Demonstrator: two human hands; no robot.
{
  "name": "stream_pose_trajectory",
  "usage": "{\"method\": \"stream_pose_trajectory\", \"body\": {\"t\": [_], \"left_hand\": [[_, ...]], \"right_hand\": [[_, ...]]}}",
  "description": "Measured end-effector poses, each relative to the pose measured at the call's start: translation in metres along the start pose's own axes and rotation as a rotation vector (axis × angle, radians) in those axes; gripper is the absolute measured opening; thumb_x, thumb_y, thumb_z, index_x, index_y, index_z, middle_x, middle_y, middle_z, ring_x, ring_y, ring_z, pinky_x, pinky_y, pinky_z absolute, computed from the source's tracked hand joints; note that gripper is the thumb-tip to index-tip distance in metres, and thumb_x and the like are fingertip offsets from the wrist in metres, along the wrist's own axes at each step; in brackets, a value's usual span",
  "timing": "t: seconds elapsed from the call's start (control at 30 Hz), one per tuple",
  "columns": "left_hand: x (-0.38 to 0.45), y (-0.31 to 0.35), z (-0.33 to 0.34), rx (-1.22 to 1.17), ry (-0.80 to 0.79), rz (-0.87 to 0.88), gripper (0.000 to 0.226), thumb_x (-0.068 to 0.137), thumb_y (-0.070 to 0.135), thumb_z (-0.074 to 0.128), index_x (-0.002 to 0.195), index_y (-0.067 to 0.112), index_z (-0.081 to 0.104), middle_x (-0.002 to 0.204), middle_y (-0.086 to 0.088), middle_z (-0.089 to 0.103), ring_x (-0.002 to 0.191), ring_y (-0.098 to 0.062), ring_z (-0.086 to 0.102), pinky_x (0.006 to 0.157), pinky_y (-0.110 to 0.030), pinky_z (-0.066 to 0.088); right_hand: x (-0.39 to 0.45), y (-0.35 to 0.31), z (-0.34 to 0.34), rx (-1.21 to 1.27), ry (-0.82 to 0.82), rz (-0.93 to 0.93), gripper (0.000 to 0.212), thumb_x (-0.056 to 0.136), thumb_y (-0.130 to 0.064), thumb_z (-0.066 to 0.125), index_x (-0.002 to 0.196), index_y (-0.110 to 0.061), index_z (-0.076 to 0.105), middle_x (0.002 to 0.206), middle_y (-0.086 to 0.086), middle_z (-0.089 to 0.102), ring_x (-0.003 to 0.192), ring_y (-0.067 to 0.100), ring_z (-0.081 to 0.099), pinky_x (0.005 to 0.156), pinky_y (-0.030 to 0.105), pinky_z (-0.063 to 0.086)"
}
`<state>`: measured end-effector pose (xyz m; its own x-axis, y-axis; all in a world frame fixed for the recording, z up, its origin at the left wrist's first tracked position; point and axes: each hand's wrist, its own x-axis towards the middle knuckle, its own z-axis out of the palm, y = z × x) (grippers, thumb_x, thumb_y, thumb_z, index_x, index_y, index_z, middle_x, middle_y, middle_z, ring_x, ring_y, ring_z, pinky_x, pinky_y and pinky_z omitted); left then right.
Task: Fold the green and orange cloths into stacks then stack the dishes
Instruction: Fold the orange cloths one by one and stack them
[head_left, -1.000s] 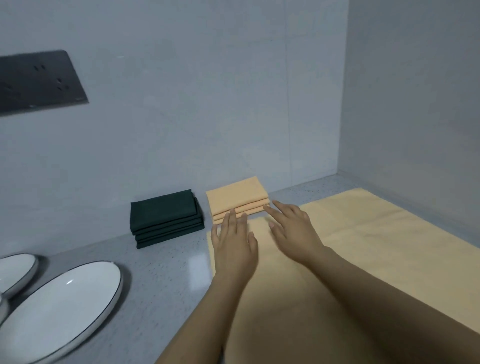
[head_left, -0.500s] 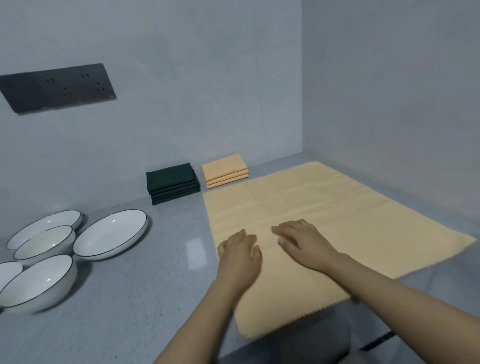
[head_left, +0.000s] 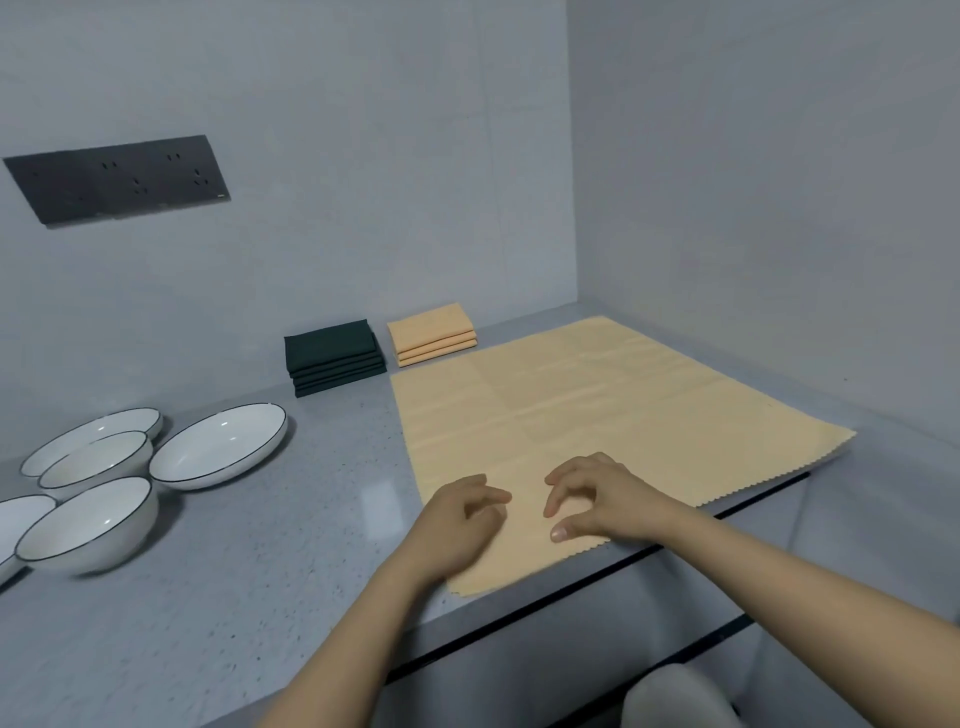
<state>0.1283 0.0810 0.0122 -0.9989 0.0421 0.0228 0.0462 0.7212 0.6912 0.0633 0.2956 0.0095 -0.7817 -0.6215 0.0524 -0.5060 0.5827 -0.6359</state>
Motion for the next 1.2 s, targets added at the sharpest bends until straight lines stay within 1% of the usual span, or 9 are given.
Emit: {"method": "stream_pose_trajectory", "body": {"t": [0.27,0.4,0.47,0.57,0.67,0.83,0.97,1.07,1.2], "left_hand": [[-0.013,0.009,0.006,-0.073,-0.05,0.002,0.013,0.085,0.04,0.067,0.098,0.04,0.072,0.143,0.012,0.043,0.128,-0.002,0.041,0.107,-0.025,0.031],[-0.013,0.011,0.001,-0.037,-0.108,-0.01,0.031,0.076,0.05,0.074,0.104,0.04,0.069,0.138,0.018,0.046,0.12,0.003,0.045,0.102,-0.02,0.031],[-0.011,0.014,-0.004,-0.009,-0.145,-0.005,0.04,0.074,0.049,0.075,0.111,0.038,0.067,0.134,0.018,0.049,0.117,0.004,0.047,0.099,-0.016,0.031],[-0.008,0.018,-0.01,0.01,-0.165,0.017,0.052,0.069,0.045,0.08,0.117,0.03,0.066,0.128,0.016,0.056,0.118,0.002,0.05,0.101,-0.016,0.034],[-0.004,0.022,-0.009,0.042,-0.165,0.038,0.064,0.067,0.043,0.083,0.126,0.029,0.059,0.13,0.014,0.056,0.12,-0.001,0.05,0.104,-0.02,0.037],[-0.002,0.027,-0.004,0.153,-0.084,0.077,0.07,0.069,0.043,0.08,0.132,0.032,0.053,0.132,0.013,0.055,0.12,-0.004,0.049,0.101,-0.021,0.038],[0.001,0.032,-0.003,0.143,0.033,0.137,0.031,0.089,0.033,0.064,0.12,0.03,0.067,0.122,0.014,0.064,0.111,0.0,0.056,0.087,-0.007,0.038],[0.002,0.036,-0.009,0.098,0.02,0.139,0.019,0.093,0.028,0.059,0.104,0.029,0.074,0.089,0.018,0.072,0.076,0.012,0.056,0.064,-0.002,0.037],[0.005,0.04,-0.022,0.112,-0.055,0.117,0.026,0.094,0.032,0.058,0.074,0.02,0.071,0.04,0.01,0.04,0.043,-0.002,0.037,0.046,-0.015,0.025]], "right_hand": [[0.006,-0.001,0.005,0.052,0.102,0.042,0.027,0.067,-0.038,0.081,0.056,-0.055,0.064,0.101,-0.024,0.058,0.112,0.01,0.049,0.105,0.034,0.033],[0.005,-0.009,-0.002,0.119,0.082,0.097,0.004,0.074,-0.033,0.078,0.073,-0.033,0.074,0.11,-0.01,0.066,0.1,0.004,0.059,0.091,0.02,0.042],[0.007,-0.012,-0.005,0.124,0.074,0.125,0.009,0.077,-0.033,0.076,0.077,-0.024,0.075,0.106,-0.006,0.07,0.097,0.008,0.062,0.087,0.023,0.045],[0.01,-0.016,-0.012,0.142,0.066,0.165,0.015,0.078,-0.036,0.075,0.075,-0.021,0.074,0.081,-0.003,0.071,0.074,0.01,0.061,0.07,0.024,0.046],[0.013,-0.023,-0.021,0.163,0.035,0.191,0.019,0.08,-0.036,0.073,0.07,-0.02,0.07,0.054,-0.008,0.05,0.053,0.007,0.043,0.053,0.02,0.035],[0.02,-0.031,-0.032,0.153,-0.018,0.239,0.024,0.083,-0.038,0.07,0.064,-0.025,0.065,0.036,-0.019,0.046,0.048,0.001,0.041,0.05,0.015,0.032],[0.022,-0.032,-0.034,0.149,-0.035,0.23,0.025,0.083,-0.039,0.069,0.063,-0.026,0.064,0.04,-0.02,0.05,0.054,0.002,0.045,0.054,0.015,0.034],[0.018,-0.026,-0.036,0.192,-0.027,0.169,0.019,0.084,-0.044,0.066,0.072,-0.031,0.073,0.082,-0.007,0.072,0.081,0.008,0.058,0.075,0.02,0.042],[-0.002,-0.02,-0.046,0.175,-0.105,0.099,0.022,0.083,-0.049,0.065,0.09,-0.032,0.075,0.091,-0.008,0.071,0.084,0.0,0.059,0.075,0.014,0.04]]}}
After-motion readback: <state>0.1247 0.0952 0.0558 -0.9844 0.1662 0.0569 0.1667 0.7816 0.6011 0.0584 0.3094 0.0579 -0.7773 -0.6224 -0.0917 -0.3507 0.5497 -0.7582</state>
